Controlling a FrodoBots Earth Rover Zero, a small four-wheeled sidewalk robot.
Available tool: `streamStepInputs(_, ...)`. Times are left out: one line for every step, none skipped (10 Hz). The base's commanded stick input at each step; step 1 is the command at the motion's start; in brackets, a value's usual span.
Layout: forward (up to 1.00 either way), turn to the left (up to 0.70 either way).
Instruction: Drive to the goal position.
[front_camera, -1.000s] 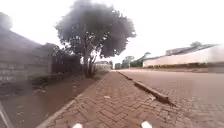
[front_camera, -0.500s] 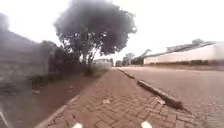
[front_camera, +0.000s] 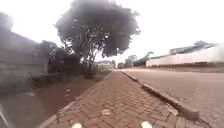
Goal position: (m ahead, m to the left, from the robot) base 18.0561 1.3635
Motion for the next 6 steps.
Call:
streamStepInputs(0.70,0.07)
streamStepInputs(0.70,0.04)
streamStepInputs(0.70,0.00)
streamStepInputs(0.70,0.09)
streamStepInputs(0.70,0.08)
streamStepInputs(0.70,-0.06)
